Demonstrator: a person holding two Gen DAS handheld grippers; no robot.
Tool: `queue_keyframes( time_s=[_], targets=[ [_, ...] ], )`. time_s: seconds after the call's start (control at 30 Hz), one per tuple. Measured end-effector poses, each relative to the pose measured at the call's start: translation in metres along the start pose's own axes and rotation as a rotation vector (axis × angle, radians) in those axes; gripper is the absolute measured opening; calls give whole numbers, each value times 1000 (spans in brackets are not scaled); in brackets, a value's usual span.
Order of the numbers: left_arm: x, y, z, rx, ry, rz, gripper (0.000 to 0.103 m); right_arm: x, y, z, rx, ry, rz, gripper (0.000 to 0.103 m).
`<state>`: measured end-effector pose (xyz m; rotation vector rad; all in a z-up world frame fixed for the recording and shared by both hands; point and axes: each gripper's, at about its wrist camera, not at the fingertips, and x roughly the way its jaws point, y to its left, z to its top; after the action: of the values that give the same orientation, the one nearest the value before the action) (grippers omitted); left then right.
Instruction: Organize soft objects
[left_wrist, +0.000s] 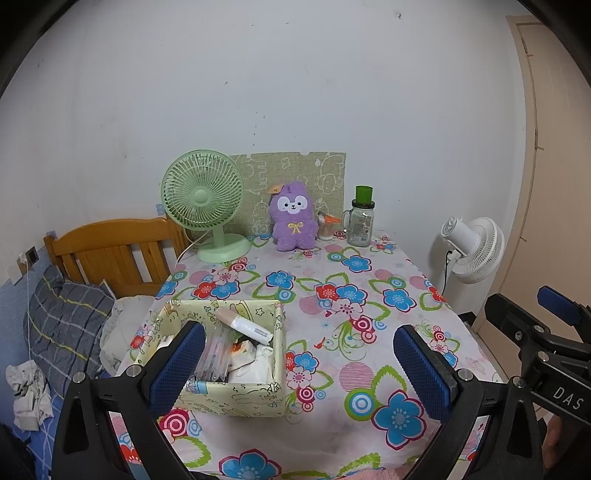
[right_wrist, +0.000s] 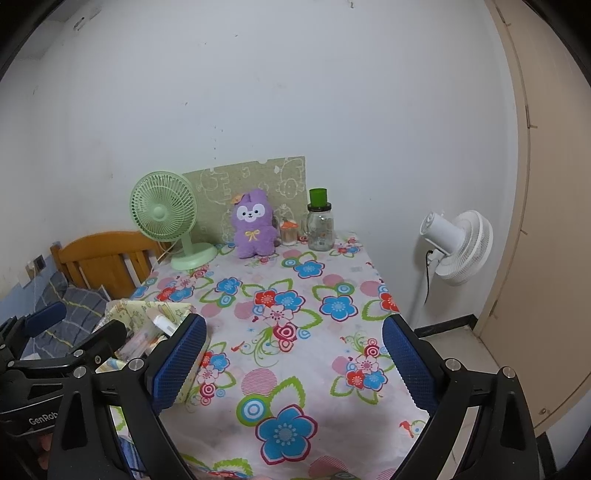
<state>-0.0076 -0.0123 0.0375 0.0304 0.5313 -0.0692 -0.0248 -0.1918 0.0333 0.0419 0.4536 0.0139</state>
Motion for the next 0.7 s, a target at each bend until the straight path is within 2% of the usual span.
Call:
queue_keyframes(
  time_s=[0.7],
  targets=[
    [1, 6, -1, -7, -3, 10, 103, 3, 4, -2, -10, -1, -10, 99]
  ],
)
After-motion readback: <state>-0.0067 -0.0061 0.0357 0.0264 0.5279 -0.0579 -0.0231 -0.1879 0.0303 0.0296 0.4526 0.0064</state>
